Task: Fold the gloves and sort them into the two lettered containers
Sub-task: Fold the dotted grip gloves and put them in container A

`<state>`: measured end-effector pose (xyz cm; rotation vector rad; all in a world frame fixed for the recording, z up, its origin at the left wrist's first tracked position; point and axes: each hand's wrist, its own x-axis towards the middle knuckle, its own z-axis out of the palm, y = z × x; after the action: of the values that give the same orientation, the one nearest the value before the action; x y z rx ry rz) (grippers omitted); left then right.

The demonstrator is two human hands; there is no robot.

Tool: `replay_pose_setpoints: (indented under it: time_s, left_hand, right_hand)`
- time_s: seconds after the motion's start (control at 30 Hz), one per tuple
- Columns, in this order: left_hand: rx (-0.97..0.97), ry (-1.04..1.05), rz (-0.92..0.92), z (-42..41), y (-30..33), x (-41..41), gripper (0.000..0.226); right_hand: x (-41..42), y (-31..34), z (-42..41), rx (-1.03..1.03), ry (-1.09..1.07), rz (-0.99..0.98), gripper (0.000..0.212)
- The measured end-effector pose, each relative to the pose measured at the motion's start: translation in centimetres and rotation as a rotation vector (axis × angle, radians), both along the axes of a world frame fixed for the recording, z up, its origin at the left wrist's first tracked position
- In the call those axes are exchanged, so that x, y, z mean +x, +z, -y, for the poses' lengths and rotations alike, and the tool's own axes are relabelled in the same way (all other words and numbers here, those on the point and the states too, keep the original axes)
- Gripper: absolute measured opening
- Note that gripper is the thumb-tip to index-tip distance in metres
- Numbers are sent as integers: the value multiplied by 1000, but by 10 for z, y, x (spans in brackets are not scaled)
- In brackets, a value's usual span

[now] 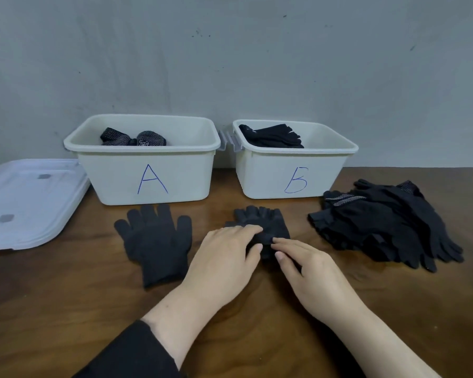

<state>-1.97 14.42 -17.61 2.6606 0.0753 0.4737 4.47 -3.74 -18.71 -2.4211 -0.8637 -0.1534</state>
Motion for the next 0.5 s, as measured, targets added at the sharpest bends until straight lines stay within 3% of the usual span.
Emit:
replay_pose_setpoints:
  time_s: [0.2, 0.5]
  left_hand:
    - [114, 9, -17, -5, -10, 1, 32]
    - [63, 17, 104, 18, -8, 4, 28]
  right_hand:
    - [-1, -3, -2, -30, 90, -67, 39]
    - [2, 10, 17, 279, -47, 46, 23]
